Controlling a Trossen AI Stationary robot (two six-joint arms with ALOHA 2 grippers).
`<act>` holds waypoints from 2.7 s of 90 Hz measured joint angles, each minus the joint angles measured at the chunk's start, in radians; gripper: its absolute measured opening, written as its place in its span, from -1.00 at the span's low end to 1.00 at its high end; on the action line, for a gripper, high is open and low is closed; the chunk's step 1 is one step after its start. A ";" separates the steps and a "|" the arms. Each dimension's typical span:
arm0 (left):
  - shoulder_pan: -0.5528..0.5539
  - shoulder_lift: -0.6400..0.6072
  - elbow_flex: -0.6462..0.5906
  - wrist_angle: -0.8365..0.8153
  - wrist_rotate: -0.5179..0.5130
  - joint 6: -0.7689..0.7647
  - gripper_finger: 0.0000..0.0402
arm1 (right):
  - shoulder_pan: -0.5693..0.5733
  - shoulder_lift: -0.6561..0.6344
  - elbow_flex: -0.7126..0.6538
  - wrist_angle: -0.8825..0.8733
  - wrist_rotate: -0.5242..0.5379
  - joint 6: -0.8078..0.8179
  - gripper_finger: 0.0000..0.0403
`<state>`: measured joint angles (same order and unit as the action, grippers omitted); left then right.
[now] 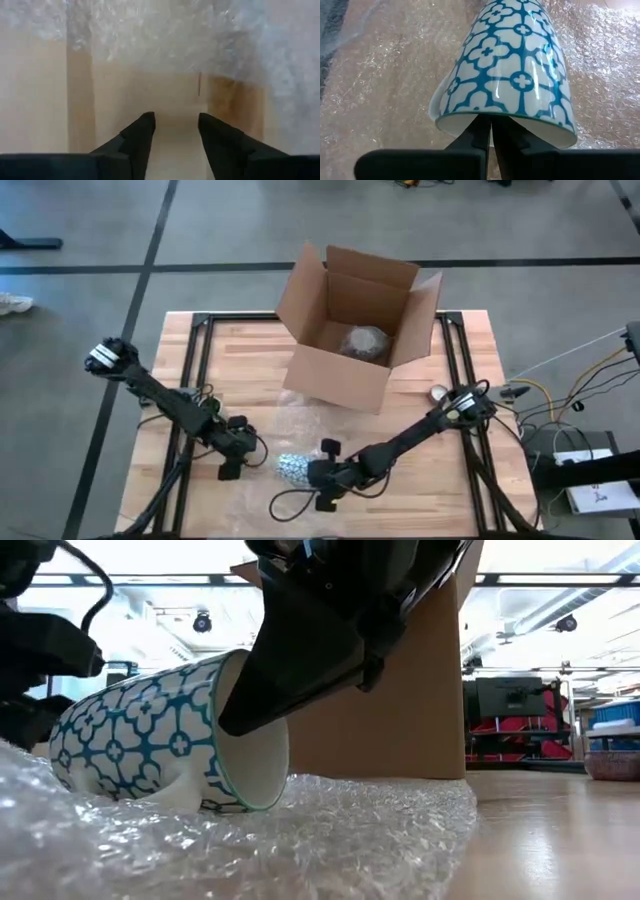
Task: Wrap mug
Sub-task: Wrap the blue patterned mug with the bubble wrap
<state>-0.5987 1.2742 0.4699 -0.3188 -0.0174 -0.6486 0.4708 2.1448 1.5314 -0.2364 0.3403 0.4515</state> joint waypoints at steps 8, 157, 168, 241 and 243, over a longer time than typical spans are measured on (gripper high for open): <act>0.001 0.028 -0.007 0.035 0.002 -0.023 0.06 | -0.001 0.000 0.000 0.000 0.000 0.001 -0.99; 0.031 0.301 0.401 0.180 -0.130 0.305 0.36 | -0.004 0.000 0.000 -0.004 -0.014 -0.007 -0.99; 0.031 0.322 0.427 0.176 -0.132 0.257 0.36 | -0.004 0.000 0.000 -0.003 -0.010 0.001 -0.99; 0.031 0.343 0.507 0.052 -0.165 0.171 0.36 | 0.027 0.072 0.000 0.003 0.242 0.414 -0.99; 0.031 0.345 0.507 0.052 -0.164 0.166 0.36 | 0.027 0.072 0.000 0.003 0.242 0.414 -0.99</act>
<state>-0.5678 1.6187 0.9771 -0.2666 -0.1818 -0.4828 0.4980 2.2173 1.5311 -0.2338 0.5823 0.8660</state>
